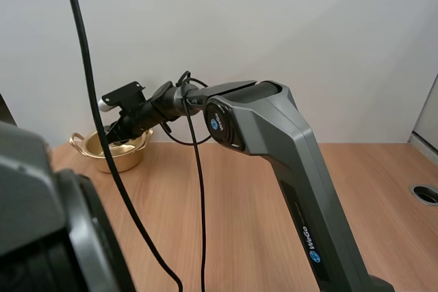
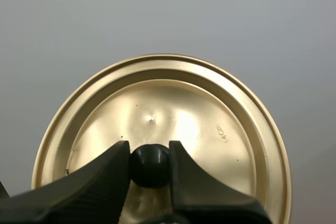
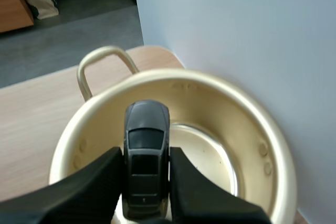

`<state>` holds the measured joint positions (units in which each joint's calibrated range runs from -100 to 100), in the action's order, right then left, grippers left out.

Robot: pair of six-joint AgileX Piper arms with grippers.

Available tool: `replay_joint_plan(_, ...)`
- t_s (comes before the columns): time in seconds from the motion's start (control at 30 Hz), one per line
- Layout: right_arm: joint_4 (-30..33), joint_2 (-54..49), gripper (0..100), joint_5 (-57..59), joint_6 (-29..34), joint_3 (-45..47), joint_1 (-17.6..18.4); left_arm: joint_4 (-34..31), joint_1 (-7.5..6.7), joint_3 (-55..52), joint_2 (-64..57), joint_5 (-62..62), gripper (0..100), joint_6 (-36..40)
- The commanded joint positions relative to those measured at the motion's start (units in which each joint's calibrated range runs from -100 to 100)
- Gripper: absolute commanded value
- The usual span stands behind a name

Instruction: Open the pot, put the car inside, and close it

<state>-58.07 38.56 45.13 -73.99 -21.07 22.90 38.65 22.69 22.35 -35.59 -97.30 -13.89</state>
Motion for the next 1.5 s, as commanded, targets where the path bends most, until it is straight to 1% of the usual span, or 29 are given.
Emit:
replay_joint_plan(0.0,0.0,0.8,0,-2.0,-0.6,-0.1,0.0,-0.1,0.04,0.0,0.1,0.0,0,0.0)
replay_joint_plan(0.23,1.7,2.0,1,-4.1,-0.9,-0.1,0.0,-0.1,0.04,0.0,0.7,-2.3,0,-1.5)
replay_joint_plan(0.27,1.7,2.0,7,-4.1,-0.9,-0.1,0.0,-0.1,0.04,0.0,0.9,-2.7,0,-1.5)
replay_joint_plan(0.3,1.8,2.0,22,-4.8,-0.9,-0.1,0.0,-0.1,0.04,0.0,1.2,-2.7,0,-1.5)
replay_joint_plan(0.33,2.1,2.0,31,-4.9,-0.8,-0.1,0.0,-0.1,0.04,0.0,1.3,-2.7,0,-1.5)
replay_joint_plan(0.4,2.4,2.0,53,-5.9,-0.5,-0.1,0.0,-0.1,0.04,0.0,1.6,-2.7,0,-1.5)
replay_joint_plan(0.43,2.4,2.0,62,-6.2,-0.1,-0.1,0.0,-0.1,0.04,0.0,1.6,-2.7,0,-1.5)
replay_joint_plan(0.5,3.1,2.0,71,-6.6,0.9,-0.1,0.0,-0.1,0.04,0.0,2.0,-2.7,0,-1.5)
replay_joint_plan(0.53,3.7,1.9,71,-6.6,1.2,-0.1,0.0,-0.1,0.04,0.0,1.9,-2.7,0,-1.5)
replay_joint_plan(0.57,4.5,1.7,69,-6.6,1.9,-0.1,0.0,-0.1,0.04,0.0,2.1,-2.7,0,-1.5)
replay_joint_plan(0.6,5.7,1.3,64,-6.6,2.7,-0.1,0.0,-0.1,0.04,0.0,2.2,-2.7,0,-1.5)
replay_joint_plan(0.63,7.0,0.8,55,-6.2,3.4,-0.1,-0.1,-0.1,0.04,0.0,2.5,-2.7,0,-1.5)
replay_joint_plan(0.67,7.5,0.1,43,-5.7,3.6,-0.1,-0.2,-0.1,0.04,0.0,2.9,-2.7,0,-1.5)
replay_joint_plan(0.7,7.9,-0.8,30,-5.2,3.6,-0.1,-0.3,-0.1,0.04,0.0,3.2,-2.7,0,-1.5)
replay_joint_plan(0.73,8.3,-1.7,19,-3.9,4.5,-0.1,-0.6,-0.1,0.04,0.0,3.8,-2.7,0,-1.5)
replay_joint_plan(0.77,9.0,-3.0,5,-2.1,5.6,-0.1,-0.9,-0.1,0.04,0.0,4.2,-2.7,0,-1.6)
replay_joint_plan(0.8,10.2,-4.4,0,0.0,7.3,-0.1,-1.3,-0.2,0.04,0.0,4.8,-2.7,0,-1.6)
replay_joint_plan(0.87,12.1,-7.2,0,4.4,10.3,-0.1,-2.0,-0.4,0.04,0.0,6.2,-2.7,0,-2.7)
replay_joint_plan(0.97,14.0,-11.5,0,11.0,12.5,-0.1,-3.3,-1.5,0.04,0.0,8.4,-2.7,0,-3.4)
replay_joint_plan(1.07,19.3,-16.7,0,20.4,16.7,-0.1,-5.3,-3.2,0.04,0.0,11.9,-2.7,0,-4.6)
replay_joint_plan(1.1,22.0,-18.2,0,24.3,18.3,-0.1,-6.0,-3.9,0.04,-0.4,13.3,-2.7,0,-5.0)
replay_joint_plan(1.27,30.2,-25.1,0,33.4,23.0,-0.1,-9.6,-6.4,0.04,-6.9,20.2,-2.7,0,-7.0)
replay_joint_plan(1.37,30.8,-29.7,0,37.5,23.9,-0.1,-12.1,-6.0,0.04,-12.7,24.6,-2.7,0,-9.4)
replay_joint_plan(1.47,30.7,-33.9,0,40.7,24.4,-0.1,-14.5,-4.3,0.04,-17.2,29.1,-2.7,0,-11.3)
